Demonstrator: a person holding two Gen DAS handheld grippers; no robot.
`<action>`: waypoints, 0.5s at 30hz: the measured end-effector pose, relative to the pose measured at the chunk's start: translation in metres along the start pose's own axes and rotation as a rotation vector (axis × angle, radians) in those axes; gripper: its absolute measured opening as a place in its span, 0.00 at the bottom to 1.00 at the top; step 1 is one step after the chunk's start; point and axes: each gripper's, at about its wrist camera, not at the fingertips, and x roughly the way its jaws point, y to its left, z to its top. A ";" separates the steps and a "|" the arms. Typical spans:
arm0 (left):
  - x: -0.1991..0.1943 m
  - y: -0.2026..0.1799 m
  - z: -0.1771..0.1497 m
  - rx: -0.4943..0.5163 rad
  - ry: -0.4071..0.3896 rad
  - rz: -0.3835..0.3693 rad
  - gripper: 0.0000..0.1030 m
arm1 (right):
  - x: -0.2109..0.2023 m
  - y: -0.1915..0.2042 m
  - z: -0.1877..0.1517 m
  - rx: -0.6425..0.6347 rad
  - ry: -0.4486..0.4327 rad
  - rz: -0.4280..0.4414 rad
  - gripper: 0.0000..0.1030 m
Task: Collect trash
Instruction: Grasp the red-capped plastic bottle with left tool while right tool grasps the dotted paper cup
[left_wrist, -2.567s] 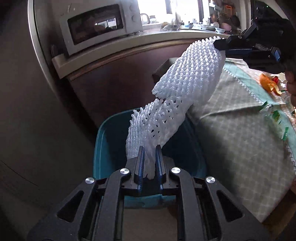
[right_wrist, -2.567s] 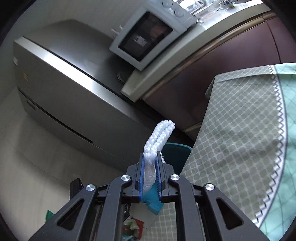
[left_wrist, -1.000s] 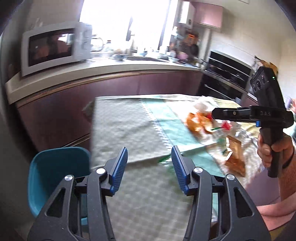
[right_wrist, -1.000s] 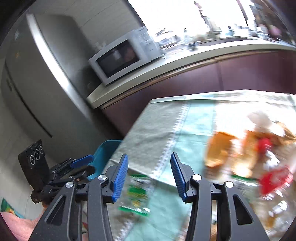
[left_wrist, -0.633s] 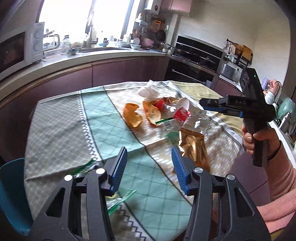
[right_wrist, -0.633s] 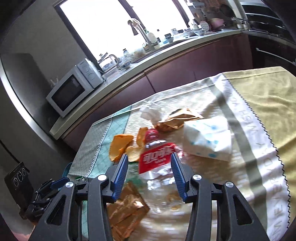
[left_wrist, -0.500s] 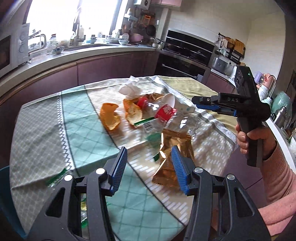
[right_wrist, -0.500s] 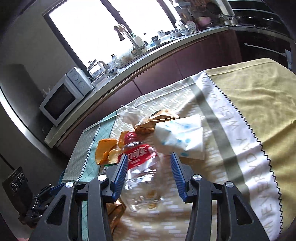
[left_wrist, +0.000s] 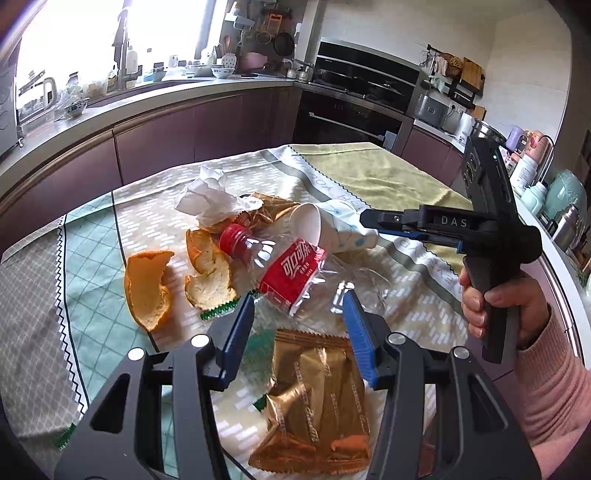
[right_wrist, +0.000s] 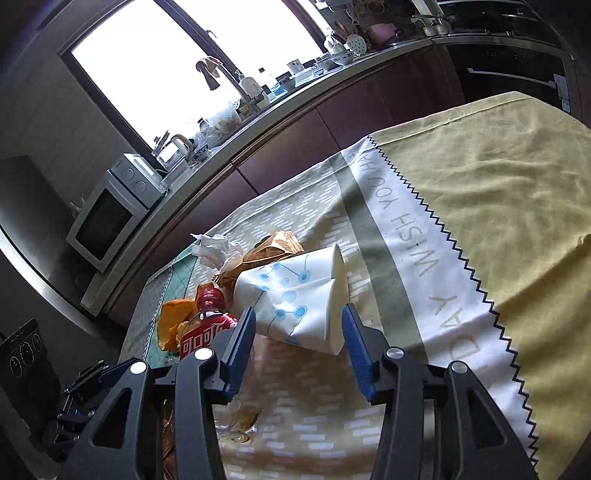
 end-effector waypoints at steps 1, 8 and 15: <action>0.004 0.003 0.004 -0.010 0.006 0.004 0.49 | 0.003 -0.002 0.002 0.004 0.004 0.002 0.45; 0.034 0.018 0.020 -0.057 0.060 -0.003 0.50 | 0.020 -0.014 0.009 0.050 0.035 0.061 0.30; 0.061 0.022 0.023 -0.075 0.129 -0.031 0.53 | 0.021 -0.016 0.008 0.057 0.044 0.137 0.08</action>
